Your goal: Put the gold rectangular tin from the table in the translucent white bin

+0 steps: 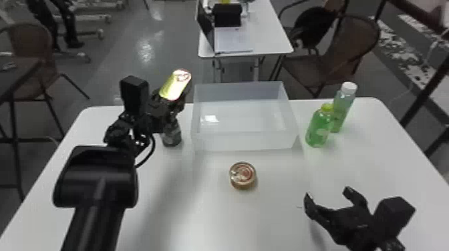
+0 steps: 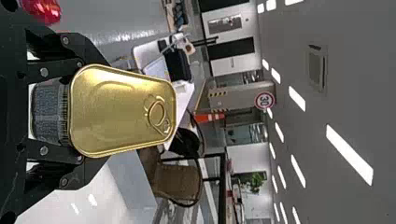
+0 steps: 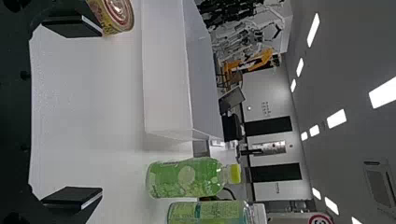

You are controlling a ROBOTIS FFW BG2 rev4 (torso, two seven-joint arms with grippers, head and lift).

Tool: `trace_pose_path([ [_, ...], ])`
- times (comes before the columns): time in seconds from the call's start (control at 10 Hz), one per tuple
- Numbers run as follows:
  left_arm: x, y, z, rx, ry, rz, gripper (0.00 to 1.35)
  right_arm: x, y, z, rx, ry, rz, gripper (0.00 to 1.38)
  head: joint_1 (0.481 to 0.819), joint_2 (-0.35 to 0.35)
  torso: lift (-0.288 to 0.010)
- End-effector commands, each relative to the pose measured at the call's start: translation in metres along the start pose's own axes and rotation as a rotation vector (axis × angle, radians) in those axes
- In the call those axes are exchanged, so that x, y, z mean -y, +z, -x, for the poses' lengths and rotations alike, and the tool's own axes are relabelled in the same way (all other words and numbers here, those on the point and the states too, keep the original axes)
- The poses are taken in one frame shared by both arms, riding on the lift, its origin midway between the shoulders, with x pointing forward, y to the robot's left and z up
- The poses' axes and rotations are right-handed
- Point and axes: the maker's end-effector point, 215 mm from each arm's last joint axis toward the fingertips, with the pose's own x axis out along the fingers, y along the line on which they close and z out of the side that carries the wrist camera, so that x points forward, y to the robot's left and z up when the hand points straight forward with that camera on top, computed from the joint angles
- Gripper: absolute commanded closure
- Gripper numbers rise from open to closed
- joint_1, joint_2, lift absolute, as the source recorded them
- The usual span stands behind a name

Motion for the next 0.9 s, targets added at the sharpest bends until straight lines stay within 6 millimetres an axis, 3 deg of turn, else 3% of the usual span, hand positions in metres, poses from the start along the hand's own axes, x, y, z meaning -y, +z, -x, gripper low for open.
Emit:
trace_pose_path([
  [0.0,0.037,-0.003,-0.016,-0.010,-0.073,0.000,0.82,0.000,0.001,-0.002,0.001,0.002,0.002,0.10,0.695,0.004,-0.090],
  [0.2,0.085,-0.011,-0.039,-0.001,-0.168,0.033,0.82,0.001,-0.001,-0.002,-0.002,0.000,0.001,0.10,0.695,-0.036,-0.090],
  [0.3,0.099,-0.019,-0.049,-0.004,-0.199,0.039,0.82,0.002,-0.001,-0.003,-0.002,0.000,0.001,0.10,0.695,-0.063,-0.090],
  [0.6,0.109,-0.054,-0.070,-0.058,-0.241,-0.001,0.82,0.001,-0.002,-0.006,-0.004,0.003,-0.002,0.10,0.695,-0.098,-0.090],
  [0.8,0.099,-0.067,-0.081,-0.114,-0.238,-0.081,0.74,0.000,-0.003,-0.009,-0.005,0.006,-0.001,0.10,0.695,-0.101,-0.090],
])
